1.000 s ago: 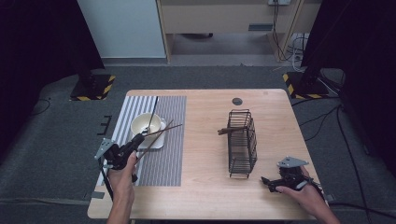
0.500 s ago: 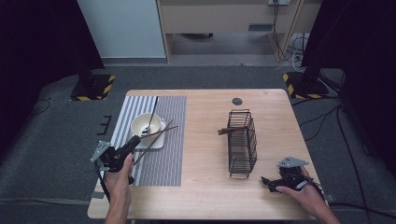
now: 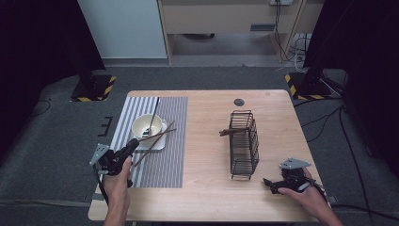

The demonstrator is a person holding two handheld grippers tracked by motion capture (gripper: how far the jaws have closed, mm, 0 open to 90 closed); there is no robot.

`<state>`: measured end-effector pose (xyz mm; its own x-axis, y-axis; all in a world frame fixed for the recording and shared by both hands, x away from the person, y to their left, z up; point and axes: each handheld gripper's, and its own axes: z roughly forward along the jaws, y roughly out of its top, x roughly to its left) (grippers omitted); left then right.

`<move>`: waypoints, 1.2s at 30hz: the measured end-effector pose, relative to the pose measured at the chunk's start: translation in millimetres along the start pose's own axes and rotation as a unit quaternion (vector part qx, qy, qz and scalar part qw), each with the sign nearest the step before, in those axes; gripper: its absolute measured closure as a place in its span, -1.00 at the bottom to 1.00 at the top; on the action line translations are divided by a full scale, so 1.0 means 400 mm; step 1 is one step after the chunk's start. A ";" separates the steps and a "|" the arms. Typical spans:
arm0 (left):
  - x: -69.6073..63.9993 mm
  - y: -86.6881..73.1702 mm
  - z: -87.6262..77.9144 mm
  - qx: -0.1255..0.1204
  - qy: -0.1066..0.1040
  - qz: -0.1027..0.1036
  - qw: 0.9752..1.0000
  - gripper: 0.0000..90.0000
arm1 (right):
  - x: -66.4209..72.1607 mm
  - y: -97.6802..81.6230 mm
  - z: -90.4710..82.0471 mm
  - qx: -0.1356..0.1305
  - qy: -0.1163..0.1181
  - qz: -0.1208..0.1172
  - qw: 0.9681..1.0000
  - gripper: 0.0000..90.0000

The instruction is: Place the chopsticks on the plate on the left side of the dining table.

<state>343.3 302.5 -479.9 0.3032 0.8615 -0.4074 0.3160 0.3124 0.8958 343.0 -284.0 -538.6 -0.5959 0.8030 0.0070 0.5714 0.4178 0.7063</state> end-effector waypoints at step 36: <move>0.009 -0.039 -0.034 0.101 0.001 0.060 0.993 0.85 | -0.001 -0.001 -0.001 0.000 0.001 -0.003 1.000 -1.00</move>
<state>327.2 306.1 -492.9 0.3476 0.8889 -0.2983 0.4522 0.1197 0.8838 342.9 -284.6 -538.6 -0.6002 0.7998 0.0040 0.5682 0.4228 0.7059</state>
